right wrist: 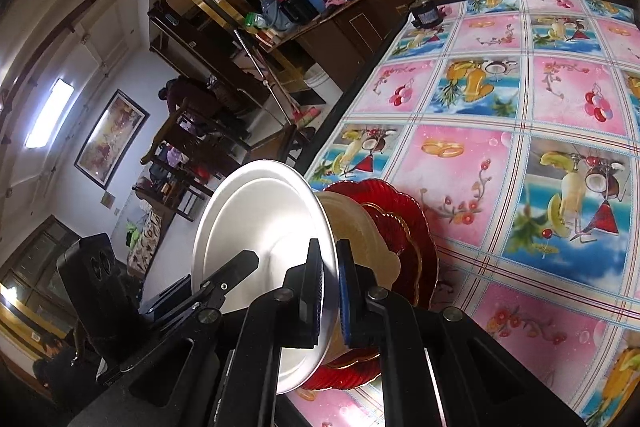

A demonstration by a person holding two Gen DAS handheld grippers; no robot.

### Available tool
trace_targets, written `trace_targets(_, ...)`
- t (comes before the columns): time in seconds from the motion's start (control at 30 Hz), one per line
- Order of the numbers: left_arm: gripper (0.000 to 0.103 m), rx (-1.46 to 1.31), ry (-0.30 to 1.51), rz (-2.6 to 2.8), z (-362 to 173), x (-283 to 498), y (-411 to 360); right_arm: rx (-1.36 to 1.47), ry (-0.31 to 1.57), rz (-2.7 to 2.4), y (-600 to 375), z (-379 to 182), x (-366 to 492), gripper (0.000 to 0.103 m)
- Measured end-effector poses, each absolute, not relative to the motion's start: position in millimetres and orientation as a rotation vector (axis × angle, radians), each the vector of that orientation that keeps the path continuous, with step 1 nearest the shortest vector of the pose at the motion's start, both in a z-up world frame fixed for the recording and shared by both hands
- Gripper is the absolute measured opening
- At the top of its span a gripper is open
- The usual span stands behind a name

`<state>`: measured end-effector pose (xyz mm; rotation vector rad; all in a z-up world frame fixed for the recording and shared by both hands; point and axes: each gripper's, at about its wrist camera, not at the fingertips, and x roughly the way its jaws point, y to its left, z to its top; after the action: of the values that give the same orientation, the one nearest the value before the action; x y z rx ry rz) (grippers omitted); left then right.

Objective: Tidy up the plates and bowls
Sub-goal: 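Lower the white plate onto the stack and open the right tool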

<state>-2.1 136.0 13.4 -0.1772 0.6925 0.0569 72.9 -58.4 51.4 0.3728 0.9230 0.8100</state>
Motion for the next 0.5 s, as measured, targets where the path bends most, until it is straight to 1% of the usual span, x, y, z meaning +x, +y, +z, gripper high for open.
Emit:
trace_targets(0.4, 0.013, -0.198, 0.696, 0.082, 9.1, -3.1, 146.1, 0.321, 0.918, 0.766, -49.0, 44.9, 75.1, 0.006)
trace_targets(0.43, 0.013, -0.197, 0.696, 0.083, 9.6, -3.4, 146.2, 0.32, 0.917, 0.764, -49.0, 44.1, 75.1, 0.007)
trace_targets(0.47, 0.013, -0.196, 0.695, 0.085, 10.1, -4.0, 146.4, 0.324, 0.917, 0.765, -49.9, 43.8, 75.3, 0.011)
trace_targets(0.5, 0.013, -0.197, 0.694, 0.088, 10.4, -4.2, 147.7, 0.327, 0.915, 0.763, -50.7, 44.1, 75.0, 0.011)
